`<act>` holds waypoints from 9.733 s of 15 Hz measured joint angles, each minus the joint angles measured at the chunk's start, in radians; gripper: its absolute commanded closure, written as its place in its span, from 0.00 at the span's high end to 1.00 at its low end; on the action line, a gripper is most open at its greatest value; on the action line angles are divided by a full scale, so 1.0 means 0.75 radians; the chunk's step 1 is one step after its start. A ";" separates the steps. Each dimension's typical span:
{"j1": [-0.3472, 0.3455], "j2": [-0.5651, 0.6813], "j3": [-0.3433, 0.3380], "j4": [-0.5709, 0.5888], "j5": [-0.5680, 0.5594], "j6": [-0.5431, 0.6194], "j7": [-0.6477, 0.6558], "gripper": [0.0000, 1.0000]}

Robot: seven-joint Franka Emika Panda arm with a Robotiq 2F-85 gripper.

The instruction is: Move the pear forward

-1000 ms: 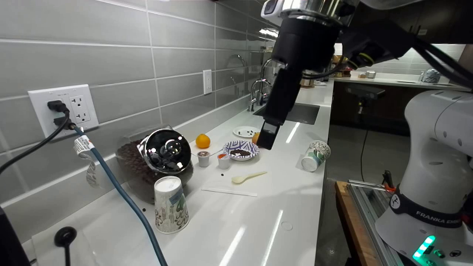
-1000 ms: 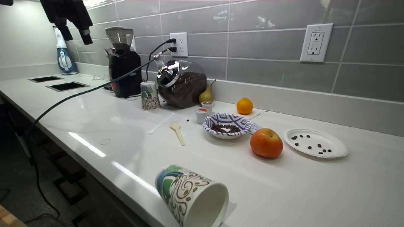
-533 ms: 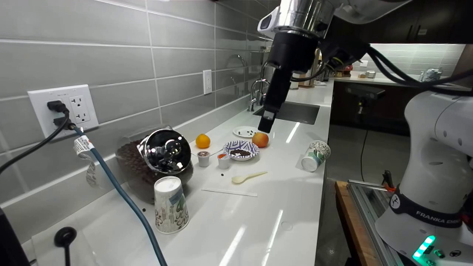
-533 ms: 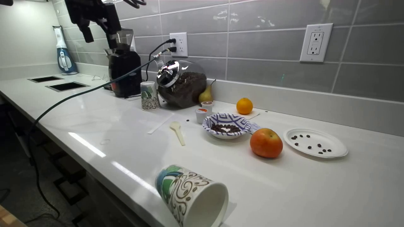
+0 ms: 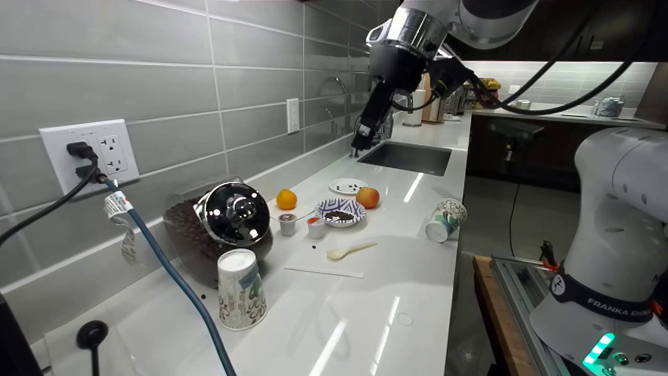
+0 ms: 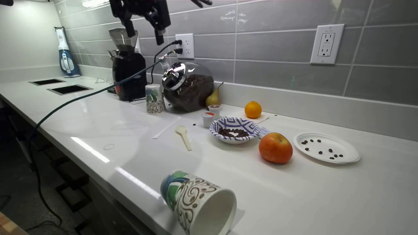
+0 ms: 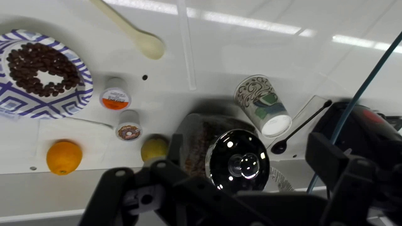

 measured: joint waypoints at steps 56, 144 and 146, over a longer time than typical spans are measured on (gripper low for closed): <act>-0.302 1.315 0.026 0.986 1.240 0.022 -0.947 0.75; -0.314 0.896 0.085 0.437 2.160 0.172 -1.767 0.03; -0.311 0.831 0.081 0.350 2.183 0.173 -1.774 0.04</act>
